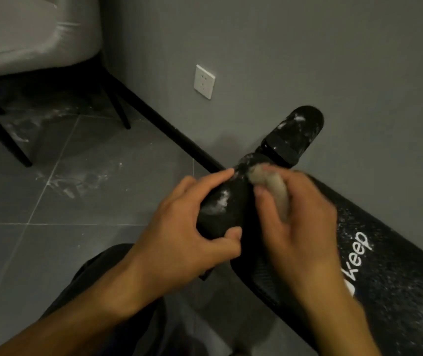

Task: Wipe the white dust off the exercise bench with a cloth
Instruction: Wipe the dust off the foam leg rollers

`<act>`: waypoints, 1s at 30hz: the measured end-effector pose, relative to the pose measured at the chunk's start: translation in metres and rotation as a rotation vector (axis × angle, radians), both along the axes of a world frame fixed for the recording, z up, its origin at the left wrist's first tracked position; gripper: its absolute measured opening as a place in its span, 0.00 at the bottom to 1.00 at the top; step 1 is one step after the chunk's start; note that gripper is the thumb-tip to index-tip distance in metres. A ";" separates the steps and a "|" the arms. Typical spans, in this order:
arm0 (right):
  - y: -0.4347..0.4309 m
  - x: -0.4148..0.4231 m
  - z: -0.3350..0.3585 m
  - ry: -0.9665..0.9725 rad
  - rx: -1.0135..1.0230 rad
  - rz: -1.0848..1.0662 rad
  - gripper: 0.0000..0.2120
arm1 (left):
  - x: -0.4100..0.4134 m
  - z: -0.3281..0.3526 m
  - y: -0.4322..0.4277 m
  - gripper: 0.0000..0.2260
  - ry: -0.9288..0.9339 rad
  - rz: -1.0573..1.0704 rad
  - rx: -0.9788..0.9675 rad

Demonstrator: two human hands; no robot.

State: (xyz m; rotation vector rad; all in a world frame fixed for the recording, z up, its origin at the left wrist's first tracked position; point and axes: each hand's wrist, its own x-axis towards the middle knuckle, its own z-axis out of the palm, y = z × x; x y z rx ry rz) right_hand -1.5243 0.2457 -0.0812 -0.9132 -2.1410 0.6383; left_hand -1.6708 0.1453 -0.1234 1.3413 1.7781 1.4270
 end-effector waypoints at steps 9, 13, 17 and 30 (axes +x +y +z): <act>0.006 -0.014 0.002 0.095 -0.042 -0.078 0.08 | -0.001 -0.002 -0.003 0.36 0.044 -0.002 0.022; -0.023 -0.005 -0.008 0.178 -0.065 0.061 0.07 | 0.002 -0.008 -0.001 0.35 -0.013 0.019 0.095; -0.014 -0.006 -0.009 0.154 -0.021 0.045 0.06 | 0.008 -0.016 0.001 0.32 -0.119 0.060 0.161; -0.008 -0.011 -0.005 0.065 0.099 0.102 0.08 | 0.006 -0.023 0.004 0.33 -0.139 0.029 0.209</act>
